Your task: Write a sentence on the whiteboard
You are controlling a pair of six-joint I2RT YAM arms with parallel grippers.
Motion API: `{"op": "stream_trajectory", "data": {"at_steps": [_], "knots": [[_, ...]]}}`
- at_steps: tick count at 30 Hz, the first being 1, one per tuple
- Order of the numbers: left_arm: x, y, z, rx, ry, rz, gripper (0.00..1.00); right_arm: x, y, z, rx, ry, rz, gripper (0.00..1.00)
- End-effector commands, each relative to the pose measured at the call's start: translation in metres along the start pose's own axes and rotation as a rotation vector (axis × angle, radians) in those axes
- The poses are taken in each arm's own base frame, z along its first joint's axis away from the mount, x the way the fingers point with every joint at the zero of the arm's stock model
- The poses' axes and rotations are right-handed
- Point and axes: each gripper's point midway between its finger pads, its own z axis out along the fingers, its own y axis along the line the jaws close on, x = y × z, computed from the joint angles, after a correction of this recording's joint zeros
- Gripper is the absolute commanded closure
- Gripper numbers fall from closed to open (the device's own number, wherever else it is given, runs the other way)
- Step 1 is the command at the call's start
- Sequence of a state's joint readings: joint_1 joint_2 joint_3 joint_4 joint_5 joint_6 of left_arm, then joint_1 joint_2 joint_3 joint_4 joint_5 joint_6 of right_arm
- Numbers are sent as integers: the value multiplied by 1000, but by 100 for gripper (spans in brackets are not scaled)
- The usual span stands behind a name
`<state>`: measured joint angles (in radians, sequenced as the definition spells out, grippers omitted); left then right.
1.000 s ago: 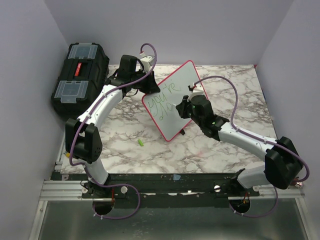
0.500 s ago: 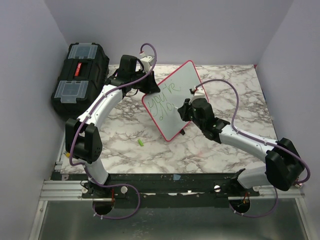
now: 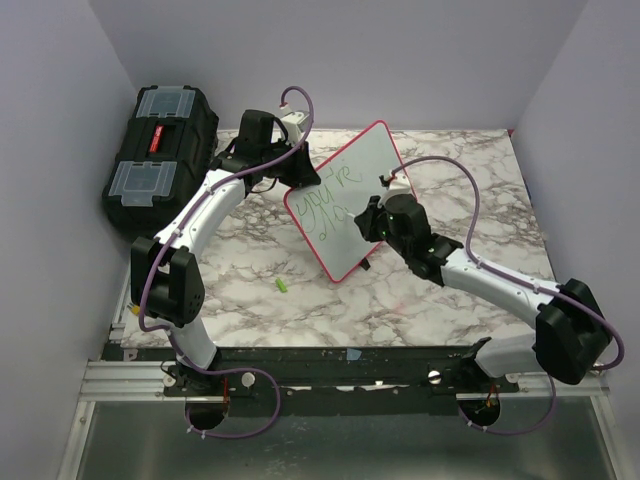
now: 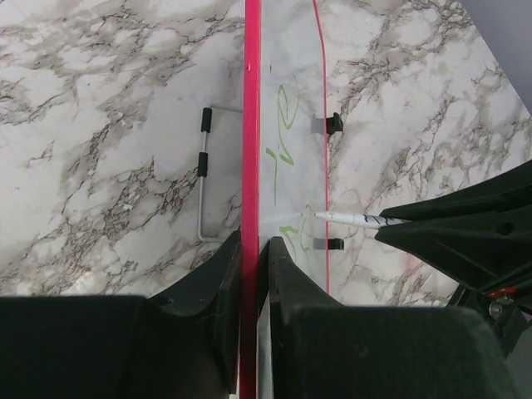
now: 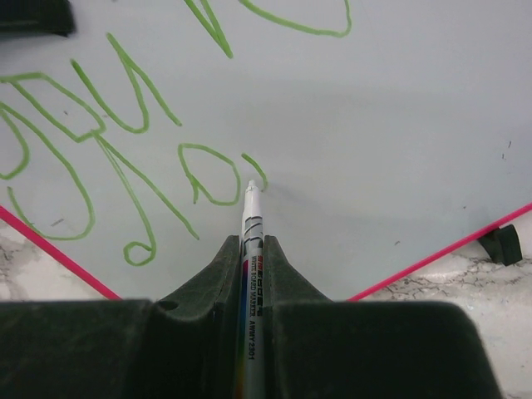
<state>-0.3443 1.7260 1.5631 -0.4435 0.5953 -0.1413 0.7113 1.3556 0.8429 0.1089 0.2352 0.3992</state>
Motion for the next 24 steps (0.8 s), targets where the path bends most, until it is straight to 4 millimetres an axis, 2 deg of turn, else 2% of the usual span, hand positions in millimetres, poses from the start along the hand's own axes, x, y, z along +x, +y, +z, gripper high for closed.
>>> {"op": "stream_trajectory", "data": {"at_steps": [1, 5, 11, 18, 24], "knots": [[38, -6, 7, 13, 120, 17, 100, -38, 19, -10, -66, -71, 3, 99], [38, -5, 7, 8, 120, 11, 100, -52, 28, -11, -96, -106, 15, 99], [38, -6, 7, 8, 120, 6, 100, -58, 32, 0, -96, -121, 31, 99], [38, -7, 7, 9, 122, 5, 100, -46, 33, 18, -84, -79, 35, 99], [38, -6, 7, 7, 119, 9, 100, -32, 20, 21, -29, -51, 27, 99]]}}
